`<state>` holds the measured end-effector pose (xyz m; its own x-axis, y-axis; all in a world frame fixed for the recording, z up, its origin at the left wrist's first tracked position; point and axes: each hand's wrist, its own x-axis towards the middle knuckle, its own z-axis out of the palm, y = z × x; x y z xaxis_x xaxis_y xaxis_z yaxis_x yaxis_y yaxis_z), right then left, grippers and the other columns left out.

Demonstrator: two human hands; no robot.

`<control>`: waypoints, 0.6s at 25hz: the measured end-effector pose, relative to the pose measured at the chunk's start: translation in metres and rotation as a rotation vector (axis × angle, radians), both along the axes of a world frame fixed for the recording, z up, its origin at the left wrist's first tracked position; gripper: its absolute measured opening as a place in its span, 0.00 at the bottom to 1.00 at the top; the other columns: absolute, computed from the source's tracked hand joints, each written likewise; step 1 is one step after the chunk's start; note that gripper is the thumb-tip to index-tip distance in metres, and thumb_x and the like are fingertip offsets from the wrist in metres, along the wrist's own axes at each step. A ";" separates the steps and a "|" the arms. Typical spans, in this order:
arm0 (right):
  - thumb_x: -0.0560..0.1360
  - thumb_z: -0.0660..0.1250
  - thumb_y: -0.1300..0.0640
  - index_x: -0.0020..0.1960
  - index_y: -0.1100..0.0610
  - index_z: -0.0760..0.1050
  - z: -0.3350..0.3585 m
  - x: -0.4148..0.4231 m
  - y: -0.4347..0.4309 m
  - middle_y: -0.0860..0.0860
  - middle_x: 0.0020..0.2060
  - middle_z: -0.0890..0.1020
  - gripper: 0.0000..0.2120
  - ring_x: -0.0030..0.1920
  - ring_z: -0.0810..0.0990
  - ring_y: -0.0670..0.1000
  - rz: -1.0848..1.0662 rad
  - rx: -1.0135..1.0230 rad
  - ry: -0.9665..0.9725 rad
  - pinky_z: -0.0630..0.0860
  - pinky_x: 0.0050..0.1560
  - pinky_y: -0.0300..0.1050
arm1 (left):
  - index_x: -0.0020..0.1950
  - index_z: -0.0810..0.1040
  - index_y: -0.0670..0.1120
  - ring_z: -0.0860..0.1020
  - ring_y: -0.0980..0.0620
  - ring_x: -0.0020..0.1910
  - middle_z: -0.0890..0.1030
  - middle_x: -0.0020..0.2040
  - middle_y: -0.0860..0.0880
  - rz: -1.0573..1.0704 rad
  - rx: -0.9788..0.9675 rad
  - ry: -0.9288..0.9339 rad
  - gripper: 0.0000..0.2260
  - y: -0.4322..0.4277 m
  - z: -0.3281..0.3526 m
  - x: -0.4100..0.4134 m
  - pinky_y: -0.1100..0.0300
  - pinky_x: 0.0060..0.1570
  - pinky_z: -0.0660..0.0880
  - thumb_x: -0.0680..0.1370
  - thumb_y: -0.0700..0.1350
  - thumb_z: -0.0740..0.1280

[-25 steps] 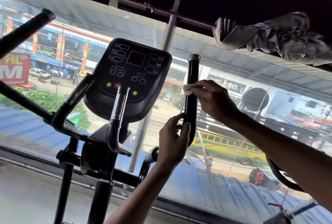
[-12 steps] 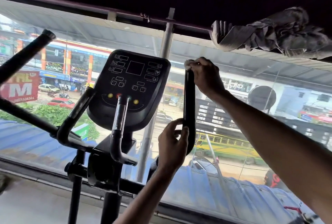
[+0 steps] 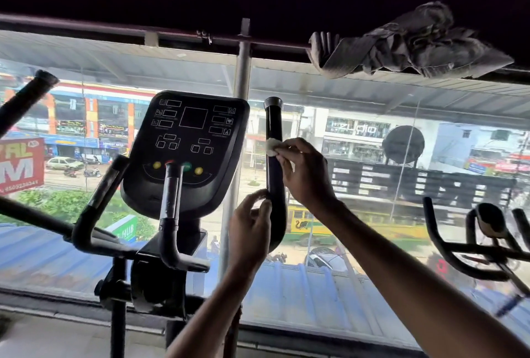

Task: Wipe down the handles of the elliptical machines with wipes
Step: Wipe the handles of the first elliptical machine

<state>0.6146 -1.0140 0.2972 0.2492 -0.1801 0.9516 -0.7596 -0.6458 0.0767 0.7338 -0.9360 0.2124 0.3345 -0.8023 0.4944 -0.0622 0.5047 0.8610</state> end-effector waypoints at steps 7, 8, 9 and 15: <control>0.79 0.69 0.63 0.57 0.59 0.85 -0.046 -0.001 0.033 0.52 0.53 0.84 0.10 0.52 0.84 0.54 0.084 0.077 -0.142 0.81 0.52 0.48 | 0.64 0.83 0.51 0.84 0.52 0.55 0.87 0.54 0.50 0.038 0.044 -0.074 0.12 0.004 0.000 0.001 0.49 0.61 0.79 0.83 0.44 0.65; 0.79 0.69 0.63 0.58 0.59 0.85 -0.052 -0.003 0.036 0.51 0.53 0.85 0.10 0.53 0.84 0.53 0.099 0.087 -0.164 0.81 0.53 0.49 | 0.64 0.84 0.51 0.83 0.52 0.57 0.87 0.56 0.51 0.044 0.047 -0.083 0.13 0.004 0.000 0.001 0.49 0.62 0.78 0.83 0.44 0.64; 0.80 0.69 0.64 0.58 0.59 0.85 -0.057 -0.004 0.040 0.51 0.54 0.85 0.10 0.53 0.85 0.53 0.121 0.105 -0.182 0.82 0.53 0.49 | 0.63 0.84 0.51 0.83 0.51 0.58 0.87 0.57 0.51 0.051 0.044 -0.084 0.13 0.005 0.000 0.001 0.49 0.63 0.78 0.82 0.45 0.64; 0.81 0.67 0.55 0.55 0.55 0.86 -0.085 -0.019 0.073 0.49 0.49 0.85 0.10 0.50 0.85 0.47 0.232 0.287 -0.259 0.83 0.50 0.47 | 0.65 0.79 0.49 0.80 0.52 0.55 0.83 0.61 0.51 0.165 0.049 -0.122 0.15 0.021 -0.005 -0.003 0.55 0.58 0.73 0.80 0.38 0.64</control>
<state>0.5957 -0.9408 0.2125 0.0739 -0.4132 0.9076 -0.5630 -0.7685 -0.3040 0.7309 -0.9153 0.2070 0.4033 -0.7658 0.5010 -0.2458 0.4367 0.8654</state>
